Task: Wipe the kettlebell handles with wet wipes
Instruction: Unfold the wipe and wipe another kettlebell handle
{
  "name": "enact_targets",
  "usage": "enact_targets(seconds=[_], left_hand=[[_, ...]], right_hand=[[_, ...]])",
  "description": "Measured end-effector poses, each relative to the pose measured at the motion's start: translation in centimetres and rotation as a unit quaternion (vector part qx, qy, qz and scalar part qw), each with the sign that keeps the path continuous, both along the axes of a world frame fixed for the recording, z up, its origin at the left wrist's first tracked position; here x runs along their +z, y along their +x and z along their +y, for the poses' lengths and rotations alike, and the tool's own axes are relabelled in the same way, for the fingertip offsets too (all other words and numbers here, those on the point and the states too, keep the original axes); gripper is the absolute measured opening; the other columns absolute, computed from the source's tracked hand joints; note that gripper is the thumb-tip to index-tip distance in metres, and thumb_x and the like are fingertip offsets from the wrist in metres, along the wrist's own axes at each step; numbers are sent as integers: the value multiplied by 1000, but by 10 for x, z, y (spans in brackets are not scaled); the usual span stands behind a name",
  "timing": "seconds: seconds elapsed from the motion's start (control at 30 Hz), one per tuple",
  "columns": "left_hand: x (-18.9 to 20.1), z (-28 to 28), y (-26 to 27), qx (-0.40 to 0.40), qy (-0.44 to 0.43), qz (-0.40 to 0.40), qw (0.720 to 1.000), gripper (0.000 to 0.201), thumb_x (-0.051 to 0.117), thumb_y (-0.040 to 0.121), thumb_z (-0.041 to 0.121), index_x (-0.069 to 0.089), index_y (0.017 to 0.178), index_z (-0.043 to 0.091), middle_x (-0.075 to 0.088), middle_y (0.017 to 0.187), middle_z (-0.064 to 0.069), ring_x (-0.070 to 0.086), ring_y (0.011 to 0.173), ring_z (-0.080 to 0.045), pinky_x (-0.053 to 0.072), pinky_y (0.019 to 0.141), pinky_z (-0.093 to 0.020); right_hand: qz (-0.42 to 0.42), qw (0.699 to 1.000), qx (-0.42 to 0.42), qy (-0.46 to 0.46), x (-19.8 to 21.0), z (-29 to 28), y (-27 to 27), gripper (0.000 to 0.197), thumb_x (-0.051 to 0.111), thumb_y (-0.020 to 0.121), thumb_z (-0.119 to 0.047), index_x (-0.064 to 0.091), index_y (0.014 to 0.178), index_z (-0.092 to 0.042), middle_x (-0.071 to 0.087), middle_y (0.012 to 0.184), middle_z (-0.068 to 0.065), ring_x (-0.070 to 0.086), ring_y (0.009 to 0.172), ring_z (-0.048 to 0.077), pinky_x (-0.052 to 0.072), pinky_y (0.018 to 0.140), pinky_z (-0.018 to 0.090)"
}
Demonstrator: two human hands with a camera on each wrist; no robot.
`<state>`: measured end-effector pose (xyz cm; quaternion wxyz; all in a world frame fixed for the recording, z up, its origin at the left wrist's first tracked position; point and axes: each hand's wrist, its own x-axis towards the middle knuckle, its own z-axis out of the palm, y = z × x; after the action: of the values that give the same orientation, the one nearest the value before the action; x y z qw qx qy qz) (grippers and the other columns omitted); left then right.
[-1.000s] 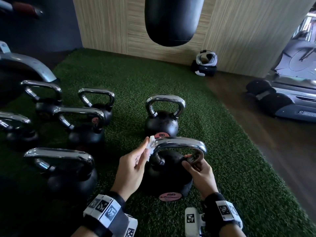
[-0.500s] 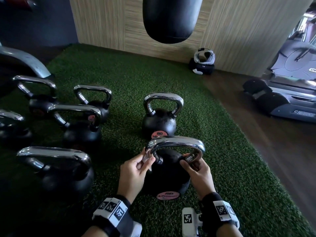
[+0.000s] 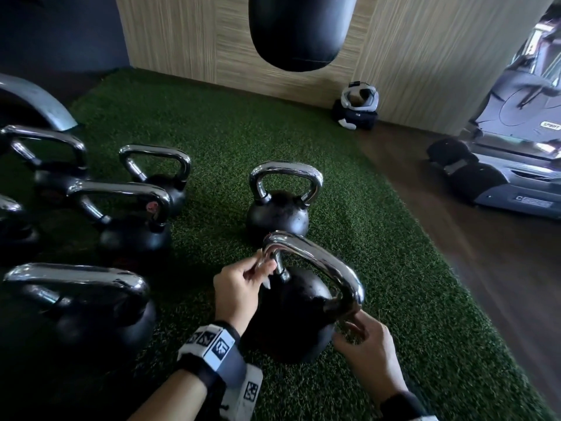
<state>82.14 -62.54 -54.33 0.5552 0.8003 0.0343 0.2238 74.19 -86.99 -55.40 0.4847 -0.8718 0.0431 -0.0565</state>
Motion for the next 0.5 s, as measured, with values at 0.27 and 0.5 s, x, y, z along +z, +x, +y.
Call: enact_targets(seconds=[0.27, 0.5], left_hand=[[29, -22, 52, -109, 55, 43, 992, 19, 85, 82, 29, 84, 97, 17, 78, 94, 18, 68, 83, 10, 52, 77, -7], [10, -22, 32, -100, 62, 36, 992, 16, 74, 93, 19, 81, 100, 7, 81, 91, -1, 72, 85, -5, 58, 82, -29]], right_hand=[[-86, 978, 122, -148, 25, 13, 23, 32, 67, 82, -9, 79, 100, -33, 73, 102, -23, 65, 94, -12, 46, 78, 7], [78, 987, 137, 35, -23, 32, 107, 51, 69, 79, -52, 66, 127, -33, 73, 124, -4, 68, 117, 18, 53, 105, 50]])
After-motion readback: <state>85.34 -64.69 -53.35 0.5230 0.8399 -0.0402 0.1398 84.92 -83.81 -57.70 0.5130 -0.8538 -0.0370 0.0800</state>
